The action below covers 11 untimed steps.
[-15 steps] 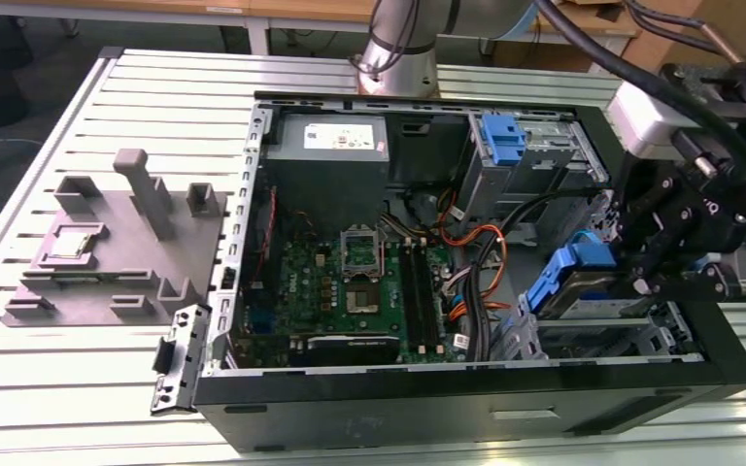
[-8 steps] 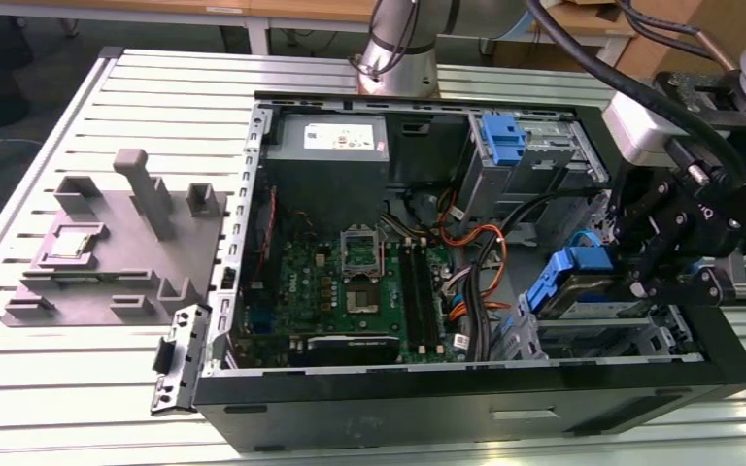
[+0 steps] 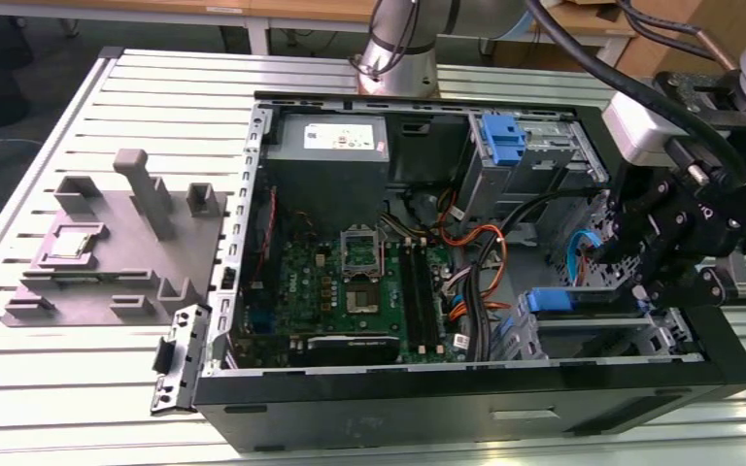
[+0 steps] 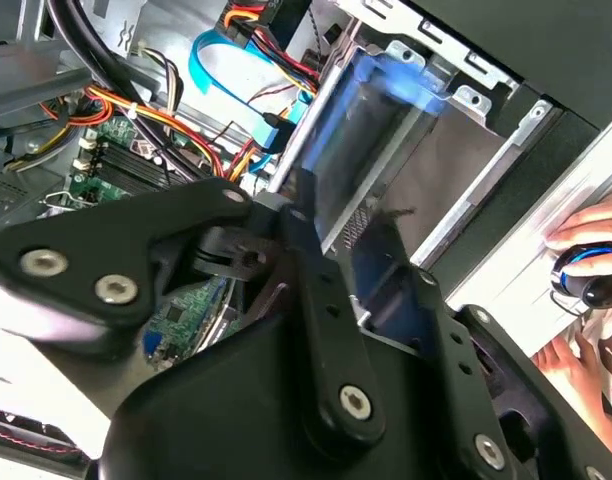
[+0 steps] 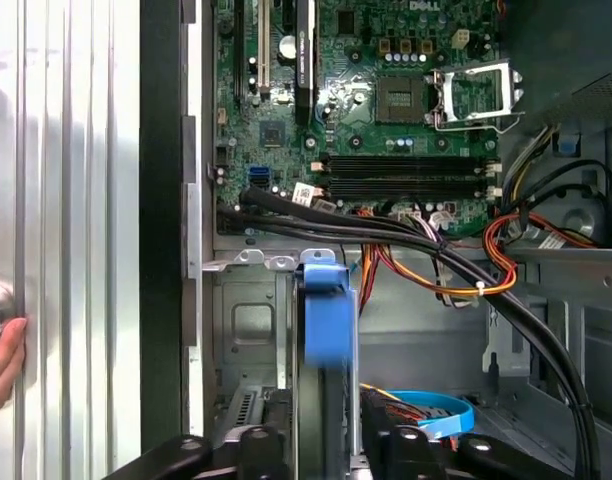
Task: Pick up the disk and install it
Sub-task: 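Insert the disk into the insertion slot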
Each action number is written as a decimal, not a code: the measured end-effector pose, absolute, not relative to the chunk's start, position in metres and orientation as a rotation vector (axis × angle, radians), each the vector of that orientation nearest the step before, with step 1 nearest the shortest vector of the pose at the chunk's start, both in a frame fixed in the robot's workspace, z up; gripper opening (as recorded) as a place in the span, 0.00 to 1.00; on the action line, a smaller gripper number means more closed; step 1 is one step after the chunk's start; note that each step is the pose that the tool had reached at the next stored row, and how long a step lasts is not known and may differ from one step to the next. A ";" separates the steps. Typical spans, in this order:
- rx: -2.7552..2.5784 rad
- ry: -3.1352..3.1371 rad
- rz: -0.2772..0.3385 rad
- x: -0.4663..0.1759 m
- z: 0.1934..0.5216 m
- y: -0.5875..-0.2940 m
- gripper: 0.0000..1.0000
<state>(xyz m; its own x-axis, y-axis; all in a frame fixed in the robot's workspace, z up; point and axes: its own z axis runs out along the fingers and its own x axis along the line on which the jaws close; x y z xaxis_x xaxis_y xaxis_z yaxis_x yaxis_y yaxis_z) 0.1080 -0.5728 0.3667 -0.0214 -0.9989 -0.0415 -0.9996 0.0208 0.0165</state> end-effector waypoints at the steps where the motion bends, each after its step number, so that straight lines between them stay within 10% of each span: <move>1: -2.185 2.231 0.064 0.108 0.367 -0.573 0.42; 11: -2.184 2.231 0.065 0.107 0.364 -0.570 0.48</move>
